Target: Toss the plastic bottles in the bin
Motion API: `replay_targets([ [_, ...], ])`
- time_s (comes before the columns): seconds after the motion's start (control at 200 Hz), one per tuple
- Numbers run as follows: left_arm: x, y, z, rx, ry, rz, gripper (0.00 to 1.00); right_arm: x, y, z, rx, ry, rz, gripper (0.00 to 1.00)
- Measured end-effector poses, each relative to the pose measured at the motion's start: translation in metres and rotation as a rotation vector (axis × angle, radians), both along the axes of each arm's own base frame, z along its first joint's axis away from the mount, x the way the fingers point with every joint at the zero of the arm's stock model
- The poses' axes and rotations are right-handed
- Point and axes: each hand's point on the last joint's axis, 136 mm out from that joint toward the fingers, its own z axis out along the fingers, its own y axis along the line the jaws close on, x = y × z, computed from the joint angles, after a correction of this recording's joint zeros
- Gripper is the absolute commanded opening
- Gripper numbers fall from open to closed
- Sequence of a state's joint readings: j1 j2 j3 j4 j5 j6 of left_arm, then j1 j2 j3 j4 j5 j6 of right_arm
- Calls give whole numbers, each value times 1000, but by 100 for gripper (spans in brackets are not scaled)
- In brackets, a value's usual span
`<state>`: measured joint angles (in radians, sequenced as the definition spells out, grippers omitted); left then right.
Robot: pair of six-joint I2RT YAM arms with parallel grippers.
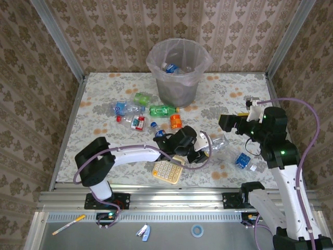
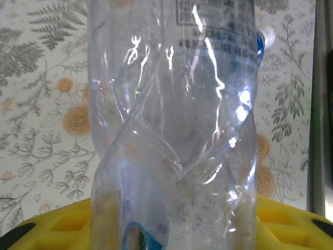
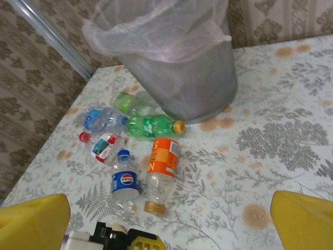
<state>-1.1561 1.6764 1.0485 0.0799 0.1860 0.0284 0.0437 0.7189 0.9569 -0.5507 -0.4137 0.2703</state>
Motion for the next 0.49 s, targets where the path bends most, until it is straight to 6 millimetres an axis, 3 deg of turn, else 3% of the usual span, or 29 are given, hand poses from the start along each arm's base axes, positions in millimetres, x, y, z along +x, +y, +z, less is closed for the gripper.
replay_targets([
  [0.215,14,8,16,-46,-6,43,47,-9,8,15,21,-65,48,100],
  [0.495,33,23,45,-109,-25,103,47,-17,14,12,38,-78,90,100],
])
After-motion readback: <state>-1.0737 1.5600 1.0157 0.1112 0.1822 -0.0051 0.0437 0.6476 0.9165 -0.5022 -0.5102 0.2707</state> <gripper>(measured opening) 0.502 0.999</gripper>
